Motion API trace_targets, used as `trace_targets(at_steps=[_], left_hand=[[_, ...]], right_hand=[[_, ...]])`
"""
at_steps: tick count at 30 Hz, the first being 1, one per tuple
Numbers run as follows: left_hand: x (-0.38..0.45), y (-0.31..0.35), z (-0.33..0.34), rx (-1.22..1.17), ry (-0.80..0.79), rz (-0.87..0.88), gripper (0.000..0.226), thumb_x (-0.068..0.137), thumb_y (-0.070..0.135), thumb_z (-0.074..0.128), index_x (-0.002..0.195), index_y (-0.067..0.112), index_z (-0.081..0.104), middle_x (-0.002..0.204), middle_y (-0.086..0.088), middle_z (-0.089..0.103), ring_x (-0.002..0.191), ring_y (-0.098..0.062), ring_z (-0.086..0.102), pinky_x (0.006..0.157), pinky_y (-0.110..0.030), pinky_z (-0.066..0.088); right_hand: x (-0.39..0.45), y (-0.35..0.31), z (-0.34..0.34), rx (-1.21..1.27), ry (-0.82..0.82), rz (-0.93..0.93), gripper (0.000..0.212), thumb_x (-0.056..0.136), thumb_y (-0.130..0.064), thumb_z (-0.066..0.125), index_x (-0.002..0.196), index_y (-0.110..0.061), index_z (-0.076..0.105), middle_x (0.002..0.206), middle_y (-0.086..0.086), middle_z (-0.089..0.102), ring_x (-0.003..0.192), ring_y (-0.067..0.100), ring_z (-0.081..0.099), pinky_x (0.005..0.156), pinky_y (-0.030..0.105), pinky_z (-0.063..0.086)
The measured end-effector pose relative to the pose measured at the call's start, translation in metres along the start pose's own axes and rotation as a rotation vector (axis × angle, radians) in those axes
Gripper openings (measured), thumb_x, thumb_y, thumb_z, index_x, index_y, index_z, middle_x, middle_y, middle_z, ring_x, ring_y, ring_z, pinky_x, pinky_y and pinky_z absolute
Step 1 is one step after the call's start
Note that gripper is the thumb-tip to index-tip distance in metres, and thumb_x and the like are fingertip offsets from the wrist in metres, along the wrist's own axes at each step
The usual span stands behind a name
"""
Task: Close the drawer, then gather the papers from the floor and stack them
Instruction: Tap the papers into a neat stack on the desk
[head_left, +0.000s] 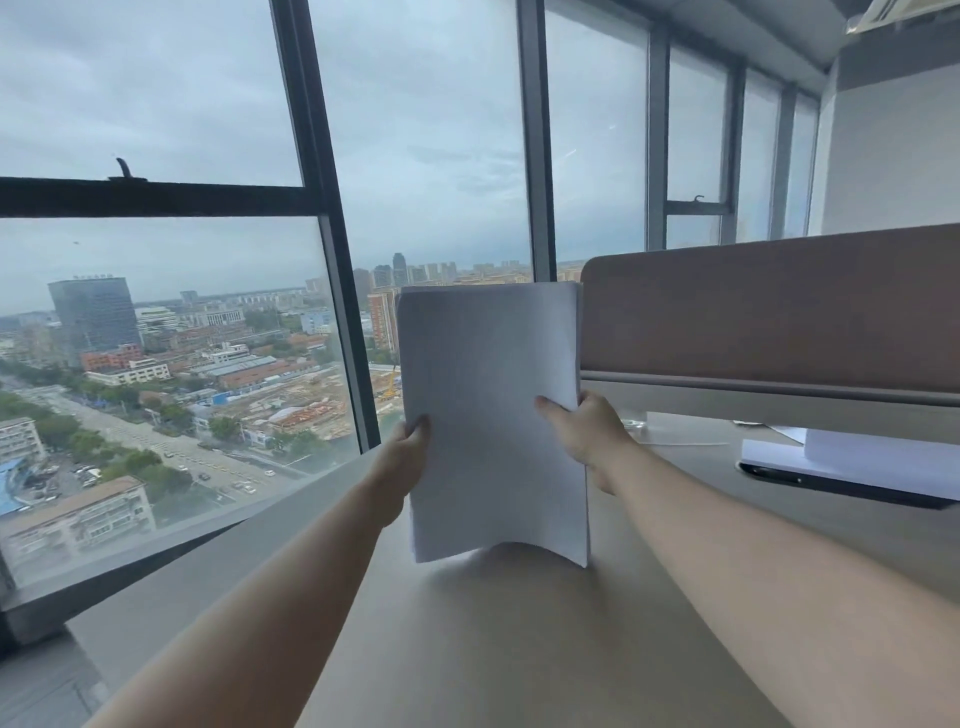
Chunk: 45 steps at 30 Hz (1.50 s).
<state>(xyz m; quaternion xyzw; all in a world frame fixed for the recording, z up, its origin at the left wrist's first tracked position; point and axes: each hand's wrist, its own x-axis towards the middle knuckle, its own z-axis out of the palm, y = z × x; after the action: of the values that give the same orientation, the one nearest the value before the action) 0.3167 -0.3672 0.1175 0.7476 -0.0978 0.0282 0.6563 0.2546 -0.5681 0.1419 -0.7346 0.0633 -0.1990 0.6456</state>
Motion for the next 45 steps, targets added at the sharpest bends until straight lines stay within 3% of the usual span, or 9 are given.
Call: trace_targets(at_steps=[4, 7, 11, 25, 29, 35, 37, 40, 45], left_hand=[[0.017, 0.003, -0.005, 0.180, 0.072, 0.023, 0.056, 0.072, 0.055, 0.049, 0.083, 0.000, 0.054, 0.073, -0.012, 0.053, 0.065, -0.023, 0.052, 0.056, -0.033, 0.041], [0.015, 0.004, -0.007, 0.311, 0.067, -0.016, 0.033, 0.075, 0.041, 0.057, 0.069, 0.009, 0.051, 0.063, -0.004, 0.050, 0.054, -0.019, 0.045, 0.049, -0.024, 0.032], [0.010, -0.018, -0.007, 0.430, 0.000, -0.136, 0.029, 0.074, 0.022, 0.061, 0.050, 0.016, 0.046, 0.051, -0.002, 0.041, 0.050, -0.020, 0.038, 0.050, -0.022, 0.028], [0.008, -0.082, 0.020, 0.608, 0.137, -0.148, 0.014, 0.083, 0.018, 0.058, 0.085, 0.006, 0.066, 0.102, -0.017, 0.068, 0.101, -0.034, 0.061, 0.082, -0.034, 0.047], [0.005, -0.087, 0.016, 0.692, 0.162, -0.122, 0.021, 0.084, 0.019, 0.054, 0.093, 0.003, 0.064, 0.110, -0.018, 0.065, 0.104, -0.033, 0.058, 0.085, -0.034, 0.045], [-0.004, -0.094, 0.008, 0.800, 0.205, -0.090, 0.023, 0.087, 0.020, 0.048, 0.096, 0.004, 0.061, 0.110, -0.017, 0.064, 0.104, -0.033, 0.056, 0.081, -0.032, 0.040], [-0.006, -0.095, 0.006, 0.810, 0.220, -0.076, 0.022, 0.087, 0.019, 0.047, 0.095, 0.004, 0.062, 0.110, -0.018, 0.064, 0.103, -0.033, 0.056, 0.078, -0.031, 0.038], [-0.006, -0.094, 0.005, 0.815, 0.226, -0.080, 0.021, 0.086, 0.019, 0.048, 0.093, 0.006, 0.062, 0.110, -0.017, 0.064, 0.104, -0.033, 0.056, 0.077, -0.031, 0.037], [-0.005, -0.095, 0.005, 0.818, 0.238, -0.080, 0.020, 0.084, 0.018, 0.048, 0.092, 0.007, 0.062, 0.110, -0.017, 0.065, 0.104, -0.034, 0.057, 0.077, -0.029, 0.036]], right_hand=[[0.005, 0.003, -0.005, 0.022, 0.051, 0.063, 0.014, 0.088, -0.018, 0.062, 0.096, -0.007, 0.066, 0.089, 0.009, 0.064, 0.081, 0.023, 0.059, 0.073, 0.030, 0.046], [0.006, 0.016, -0.009, 0.038, 0.124, 0.132, 0.008, 0.088, -0.014, 0.060, 0.094, -0.009, 0.060, 0.094, 0.010, 0.063, 0.084, 0.024, 0.059, 0.076, 0.031, 0.047], [0.011, 0.042, -0.016, 0.088, 0.197, 0.269, 0.032, 0.085, -0.011, 0.060, 0.115, -0.002, 0.062, 0.112, 0.016, 0.067, 0.101, 0.036, 0.066, 0.094, 0.048, 0.053], [0.006, 0.101, -0.025, 0.015, 0.178, 0.444, 0.038, 0.088, -0.010, 0.066, 0.123, 0.002, 0.059, 0.122, 0.017, 0.065, 0.108, 0.037, 0.064, 0.098, 0.049, 0.051], [0.006, 0.102, -0.024, -0.105, 0.131, 0.447, 0.036, 0.092, -0.011, 0.062, 0.125, 0.004, 0.056, 0.127, 0.017, 0.062, 0.116, 0.034, 0.060, 0.090, 0.031, 0.046], [0.009, 0.095, -0.011, -0.443, 0.145, 0.399, 0.042, 0.090, -0.019, 0.062, 0.127, -0.002, 0.049, 0.109, 0.011, 0.064, 0.090, 0.030, 0.058, 0.075, 0.031, 0.046], [0.010, 0.094, -0.007, -0.581, 0.187, 0.394, 0.042, 0.091, -0.017, 0.060, 0.128, -0.001, 0.048, 0.108, 0.009, 0.064, 0.097, 0.031, 0.063, 0.071, 0.029, 0.043], [0.009, 0.092, -0.006, -0.735, 0.210, 0.382, 0.039, 0.093, -0.011, 0.055, 0.130, -0.002, 0.049, 0.125, 0.011, 0.062, 0.113, 0.029, 0.063, 0.073, 0.028, 0.043], [0.009, 0.096, -0.015, -0.860, 0.207, 0.407, 0.036, 0.089, -0.005, 0.049, 0.125, 0.000, 0.054, 0.124, 0.014, 0.062, 0.113, 0.032, 0.062, 0.081, 0.031, 0.048]])
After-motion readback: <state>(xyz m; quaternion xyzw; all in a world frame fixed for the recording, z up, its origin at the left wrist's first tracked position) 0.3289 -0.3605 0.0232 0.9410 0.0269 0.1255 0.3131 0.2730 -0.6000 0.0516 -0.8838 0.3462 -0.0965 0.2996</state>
